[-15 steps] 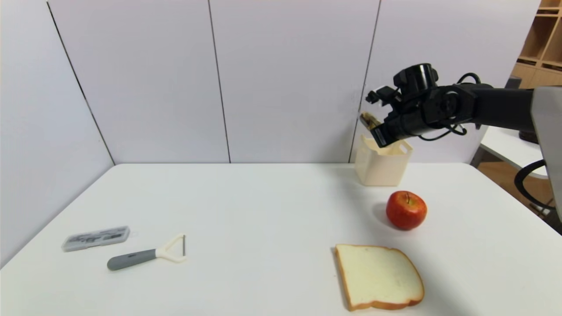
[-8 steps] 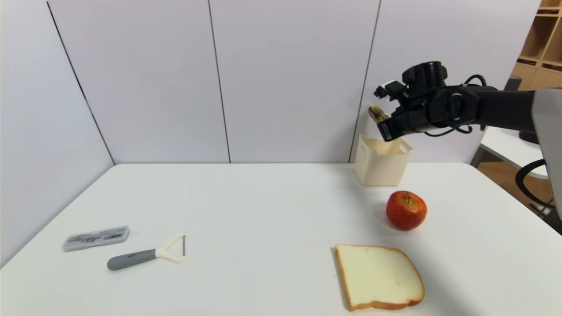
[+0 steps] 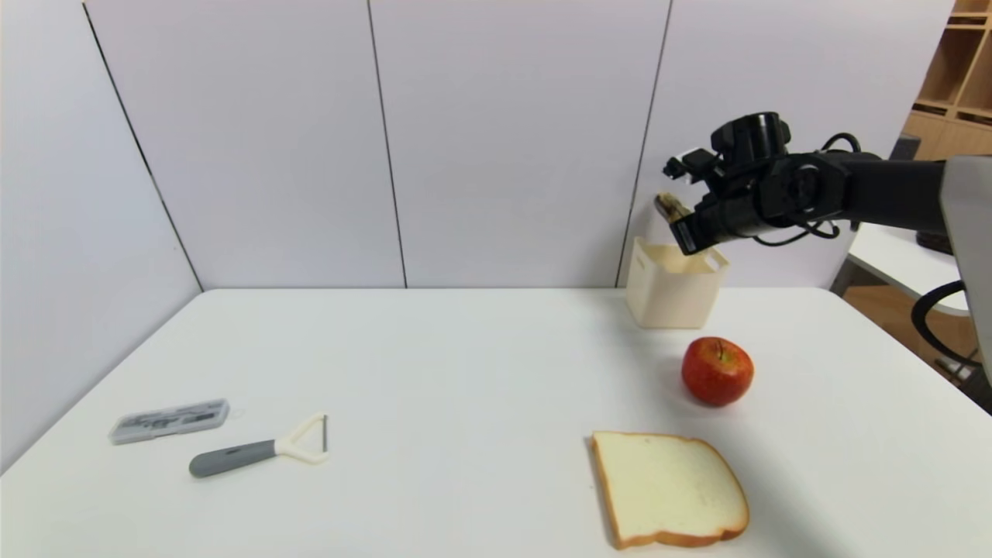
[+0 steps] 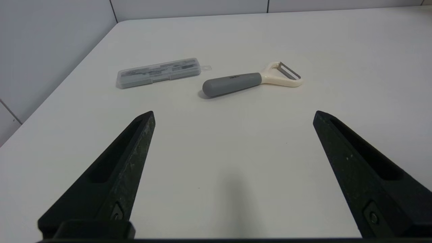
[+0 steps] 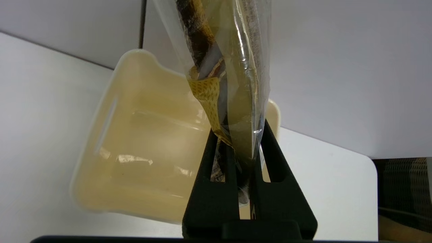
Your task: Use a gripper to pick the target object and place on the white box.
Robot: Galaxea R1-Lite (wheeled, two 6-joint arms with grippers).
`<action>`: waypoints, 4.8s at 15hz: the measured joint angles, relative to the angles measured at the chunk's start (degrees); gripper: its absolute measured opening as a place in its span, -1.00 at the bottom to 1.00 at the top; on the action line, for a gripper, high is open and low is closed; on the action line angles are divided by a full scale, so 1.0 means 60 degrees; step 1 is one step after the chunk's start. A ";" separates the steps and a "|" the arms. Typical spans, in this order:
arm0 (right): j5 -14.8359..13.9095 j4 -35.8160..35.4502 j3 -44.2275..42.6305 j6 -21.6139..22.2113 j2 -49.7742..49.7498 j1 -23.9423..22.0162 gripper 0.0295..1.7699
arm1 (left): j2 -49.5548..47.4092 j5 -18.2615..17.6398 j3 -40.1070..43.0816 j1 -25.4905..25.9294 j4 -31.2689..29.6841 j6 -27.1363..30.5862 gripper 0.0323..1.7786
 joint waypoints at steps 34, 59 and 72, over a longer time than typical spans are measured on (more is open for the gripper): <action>0.0518 0.0616 0.0010 0.2040 0.0087 -0.0106 0.16 | 0.0000 0.0000 0.0000 -0.0004 0.0004 0.0004 0.90; 0.0532 0.3129 0.1664 0.2164 -0.4718 -0.1048 0.90 | 0.0000 0.0000 0.0000 -0.0004 0.0000 0.0000 0.90; 0.0518 0.3868 0.6754 0.2324 -1.1242 -0.1579 0.91 | 0.0000 0.0000 0.0000 -0.0004 0.0000 0.0000 0.90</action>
